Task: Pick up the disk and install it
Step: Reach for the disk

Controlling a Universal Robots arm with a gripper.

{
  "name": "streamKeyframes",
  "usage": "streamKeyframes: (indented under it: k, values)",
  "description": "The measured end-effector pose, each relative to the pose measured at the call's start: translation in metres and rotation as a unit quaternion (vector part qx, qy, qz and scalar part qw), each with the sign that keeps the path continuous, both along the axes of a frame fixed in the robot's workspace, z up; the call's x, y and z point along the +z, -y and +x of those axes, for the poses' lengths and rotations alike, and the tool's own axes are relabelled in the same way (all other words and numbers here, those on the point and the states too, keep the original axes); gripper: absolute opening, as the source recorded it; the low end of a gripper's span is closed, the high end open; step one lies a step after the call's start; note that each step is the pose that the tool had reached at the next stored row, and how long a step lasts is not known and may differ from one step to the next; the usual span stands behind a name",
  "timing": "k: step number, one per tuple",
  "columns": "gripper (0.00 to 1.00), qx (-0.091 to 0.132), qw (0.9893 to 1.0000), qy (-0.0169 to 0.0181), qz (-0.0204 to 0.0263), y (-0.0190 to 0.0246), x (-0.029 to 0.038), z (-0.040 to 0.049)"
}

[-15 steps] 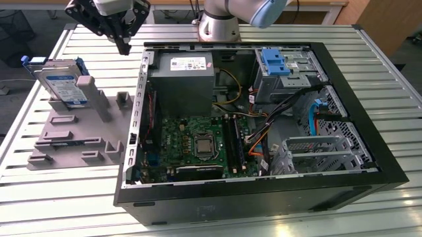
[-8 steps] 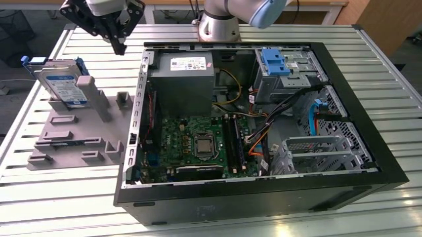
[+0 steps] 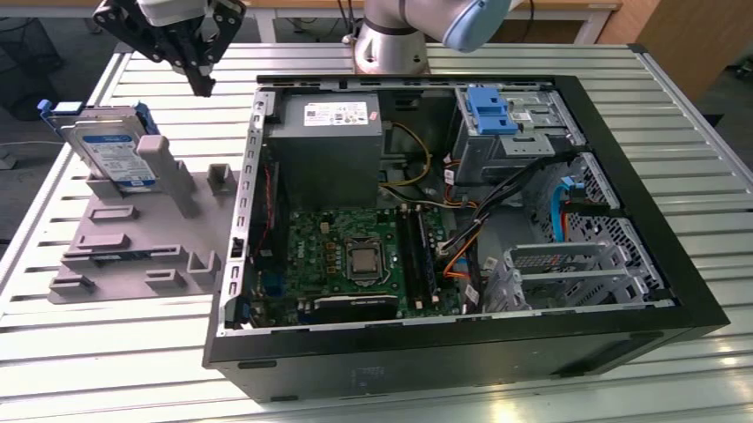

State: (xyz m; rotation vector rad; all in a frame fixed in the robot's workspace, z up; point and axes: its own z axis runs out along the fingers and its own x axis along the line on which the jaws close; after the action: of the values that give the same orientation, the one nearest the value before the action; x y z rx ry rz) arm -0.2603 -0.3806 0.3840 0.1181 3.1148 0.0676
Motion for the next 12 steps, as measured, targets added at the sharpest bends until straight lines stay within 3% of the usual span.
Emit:
streamKeyframes:
  k: [12]
  values:
    - [0.11,0.0,1.0,0.0,0.0,-0.0005,-0.0002,-0.0025]
